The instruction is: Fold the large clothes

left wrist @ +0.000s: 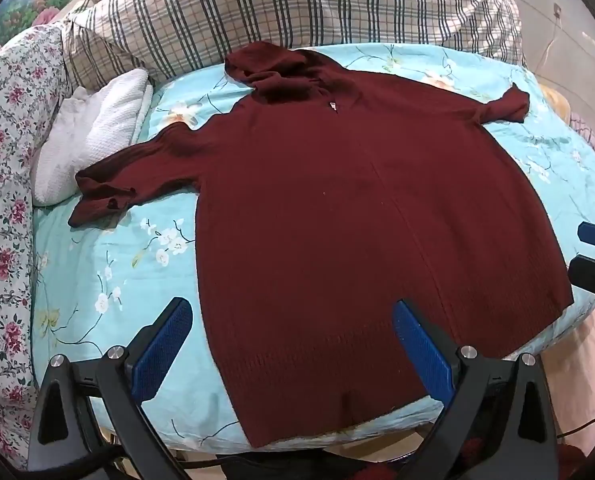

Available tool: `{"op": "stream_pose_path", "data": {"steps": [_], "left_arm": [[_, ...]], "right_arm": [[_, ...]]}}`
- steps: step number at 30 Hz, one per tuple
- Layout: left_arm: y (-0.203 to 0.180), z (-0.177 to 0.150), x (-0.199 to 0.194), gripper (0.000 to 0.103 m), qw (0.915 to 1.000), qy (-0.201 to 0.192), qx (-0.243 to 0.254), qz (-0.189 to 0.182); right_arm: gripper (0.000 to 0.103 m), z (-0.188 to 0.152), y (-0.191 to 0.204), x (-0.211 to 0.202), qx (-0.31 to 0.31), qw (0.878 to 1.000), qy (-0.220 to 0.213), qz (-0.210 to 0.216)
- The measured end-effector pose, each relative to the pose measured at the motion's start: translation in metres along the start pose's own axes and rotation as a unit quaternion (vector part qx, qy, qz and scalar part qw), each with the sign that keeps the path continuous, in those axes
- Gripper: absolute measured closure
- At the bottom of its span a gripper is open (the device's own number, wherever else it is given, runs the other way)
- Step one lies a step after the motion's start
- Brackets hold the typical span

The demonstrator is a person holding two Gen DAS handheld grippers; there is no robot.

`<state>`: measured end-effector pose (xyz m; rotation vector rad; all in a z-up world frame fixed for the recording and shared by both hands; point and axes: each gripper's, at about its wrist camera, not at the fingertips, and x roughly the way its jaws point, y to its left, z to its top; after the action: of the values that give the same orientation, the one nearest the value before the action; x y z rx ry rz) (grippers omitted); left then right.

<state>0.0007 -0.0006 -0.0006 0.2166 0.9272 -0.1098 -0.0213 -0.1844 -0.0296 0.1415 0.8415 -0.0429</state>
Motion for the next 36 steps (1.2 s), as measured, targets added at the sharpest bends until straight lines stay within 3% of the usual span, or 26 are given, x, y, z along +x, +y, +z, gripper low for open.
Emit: {"op": "stream_pose_path", "data": {"steps": [27, 36], "left_arm": [[0.001, -0.003, 0.007, 0.002, 1.0, 0.005, -0.002, -0.003], [0.003, -0.001, 0.011, 0.002, 1.0, 0.002, -0.002, -0.002]], "right_arm": [[0.0, 0.002, -0.003, 0.005, 0.006, 1.0, -0.01, -0.001], [0.0, 0.004, -0.002, 0.003, 0.004, 0.999, -0.036, 0.006]]}}
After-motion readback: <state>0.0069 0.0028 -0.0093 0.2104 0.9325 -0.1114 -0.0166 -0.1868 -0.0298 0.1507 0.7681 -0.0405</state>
